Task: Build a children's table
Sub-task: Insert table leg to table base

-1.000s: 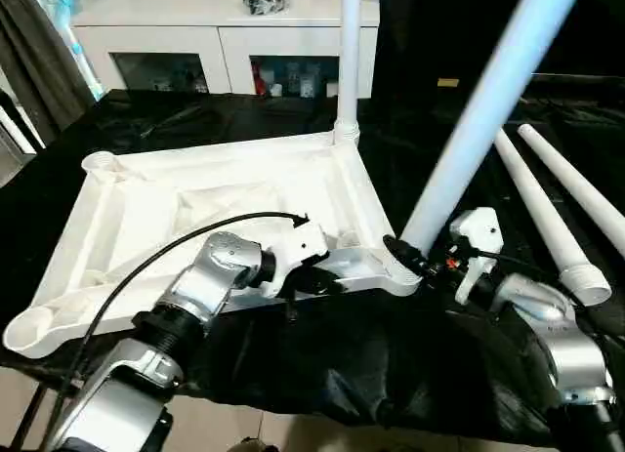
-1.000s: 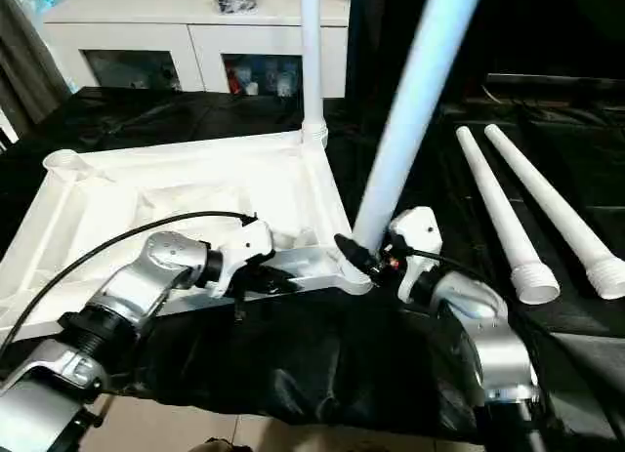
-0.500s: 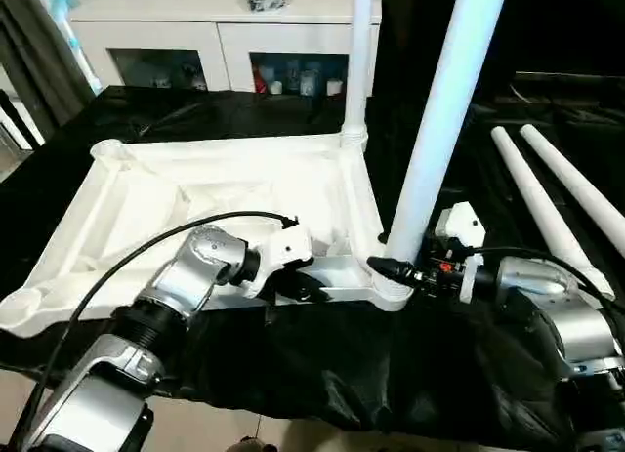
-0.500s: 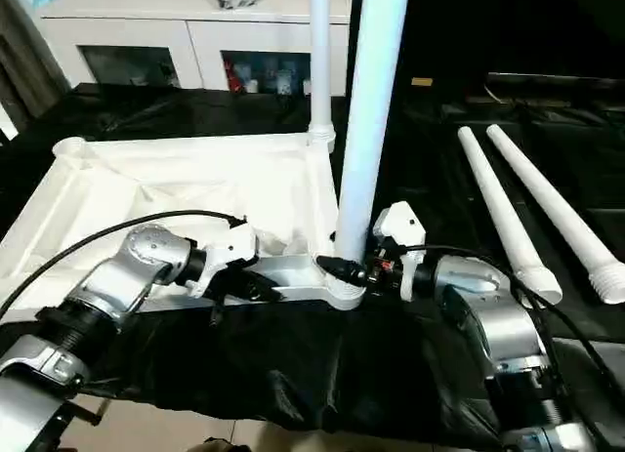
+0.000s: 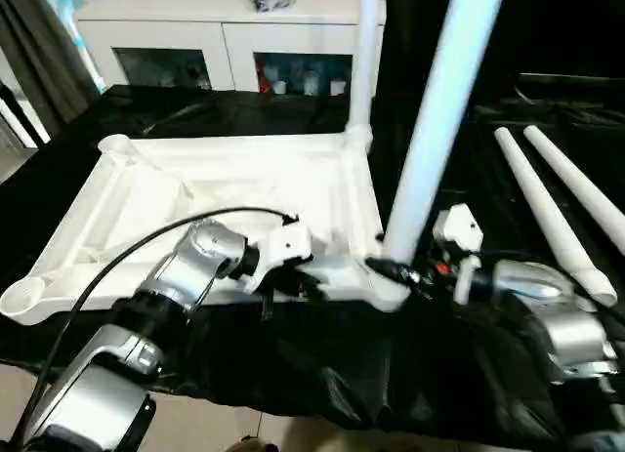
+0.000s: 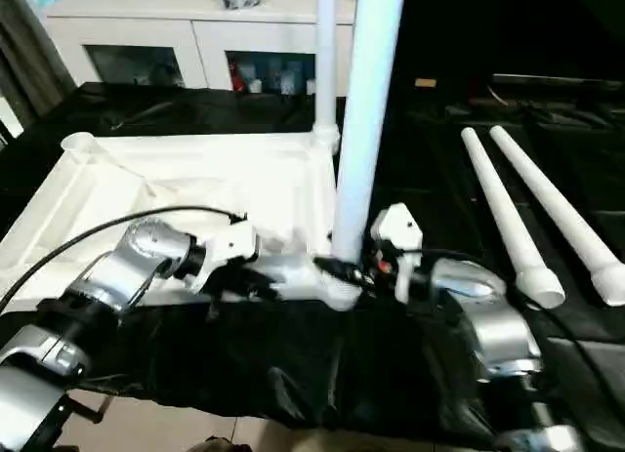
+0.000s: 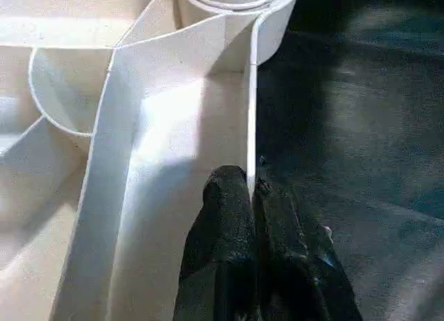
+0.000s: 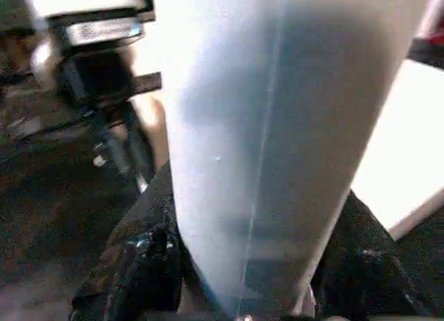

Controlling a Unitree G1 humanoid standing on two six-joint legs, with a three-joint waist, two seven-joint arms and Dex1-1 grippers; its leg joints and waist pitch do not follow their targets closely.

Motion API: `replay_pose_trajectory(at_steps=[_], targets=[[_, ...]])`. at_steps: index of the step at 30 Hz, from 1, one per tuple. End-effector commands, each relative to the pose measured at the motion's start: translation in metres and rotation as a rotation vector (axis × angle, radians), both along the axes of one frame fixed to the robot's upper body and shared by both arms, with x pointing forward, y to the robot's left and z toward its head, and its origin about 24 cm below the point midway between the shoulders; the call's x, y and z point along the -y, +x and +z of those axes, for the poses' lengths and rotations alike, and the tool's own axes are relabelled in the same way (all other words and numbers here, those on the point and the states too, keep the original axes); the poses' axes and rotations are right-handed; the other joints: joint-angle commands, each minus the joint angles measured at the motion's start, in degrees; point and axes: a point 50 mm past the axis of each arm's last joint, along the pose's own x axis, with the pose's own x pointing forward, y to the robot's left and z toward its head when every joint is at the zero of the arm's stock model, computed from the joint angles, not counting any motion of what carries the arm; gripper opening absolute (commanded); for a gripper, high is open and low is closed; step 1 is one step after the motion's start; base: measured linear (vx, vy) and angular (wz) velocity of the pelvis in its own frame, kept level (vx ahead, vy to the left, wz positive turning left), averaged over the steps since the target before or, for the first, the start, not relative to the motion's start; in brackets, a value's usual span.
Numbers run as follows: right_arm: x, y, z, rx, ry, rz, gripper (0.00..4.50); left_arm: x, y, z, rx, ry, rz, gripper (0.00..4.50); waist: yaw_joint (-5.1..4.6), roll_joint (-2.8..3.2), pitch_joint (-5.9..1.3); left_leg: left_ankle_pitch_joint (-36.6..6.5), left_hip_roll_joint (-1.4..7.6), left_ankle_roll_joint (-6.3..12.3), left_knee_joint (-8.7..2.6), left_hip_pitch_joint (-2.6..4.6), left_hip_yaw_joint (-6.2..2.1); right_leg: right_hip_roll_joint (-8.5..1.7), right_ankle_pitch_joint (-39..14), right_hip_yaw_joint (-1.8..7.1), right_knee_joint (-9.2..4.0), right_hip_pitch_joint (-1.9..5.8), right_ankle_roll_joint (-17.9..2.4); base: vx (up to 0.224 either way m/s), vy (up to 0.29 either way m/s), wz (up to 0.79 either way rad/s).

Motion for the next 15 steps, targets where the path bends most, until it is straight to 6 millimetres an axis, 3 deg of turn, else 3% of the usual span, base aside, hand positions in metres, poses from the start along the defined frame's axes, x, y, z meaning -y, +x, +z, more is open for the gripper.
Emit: replay_pose_trajectory(at_steps=[1, 4, 9, 12, 15], targets=[[-0.001, 0.008, -0.028, -0.103, -0.041, -0.193, 1.89, 0.024, 0.018, 0.035, 0.149, -0.103, 0.091, 0.0, -0.25, -0.64, -3.22, -19.7, 3.16, -1.36, -5.12, 1.59, -2.04, -3.69, -21.0, 2.33, -5.15, 1.88, -13.0, 0.0, 0.0, 0.0], [-0.004, 0.022, -0.029, -0.099, -0.024, -0.353, 1.89, 0.042, 0.02, 0.036, 0.164, -0.134, 0.186, 0.0, -0.78, -0.67, -3.23, -20.04, 3.08, -1.8, -5.16, 1.33, -2.19, -3.69, -21.63, 2.23, -5.16, 1.95, -12.54, 0.0, 0.0, 0.0], [-0.018, 0.038, -0.033, -0.126, -0.044, -0.477, 1.89, 0.078, 0.018, 0.036, 0.198, -0.144, 0.29, 0.0, -0.8, -0.89, -3.54, -15.95, 2.83, 0.32, -4.7, 1.22, -1.76, -3.45, -16.7, 2.21, -5.26, 2.12, -13.19, 0.0, 0.0, 0.0], [-0.026, 0.042, -0.032, -0.12, -0.042, -0.472, 1.89, 0.086, 0.015, 0.031, 0.217, -0.122, 0.286, 0.0, -0.47, -0.95, -3.8, -12.45, 2.76, 2.31, -4.44, 0.95, -1.67, -3.41, -12.78, 2.14, -4.95, 2.47, -13.66, 0.0, 0.0, 0.0], [-0.028, 0.043, -0.031, -0.118, -0.041, -0.471, 1.89, 0.087, 0.015, 0.031, 0.215, -0.121, 0.289, 0.0, -0.44, -0.88, -3.84, -11.66, 2.82, 3.1, -4.43, 0.98, -1.67, -3.28, -10.99, 2.03, -4.81, 2.53, -14.09, 0.0, 0.0, 0.0]])
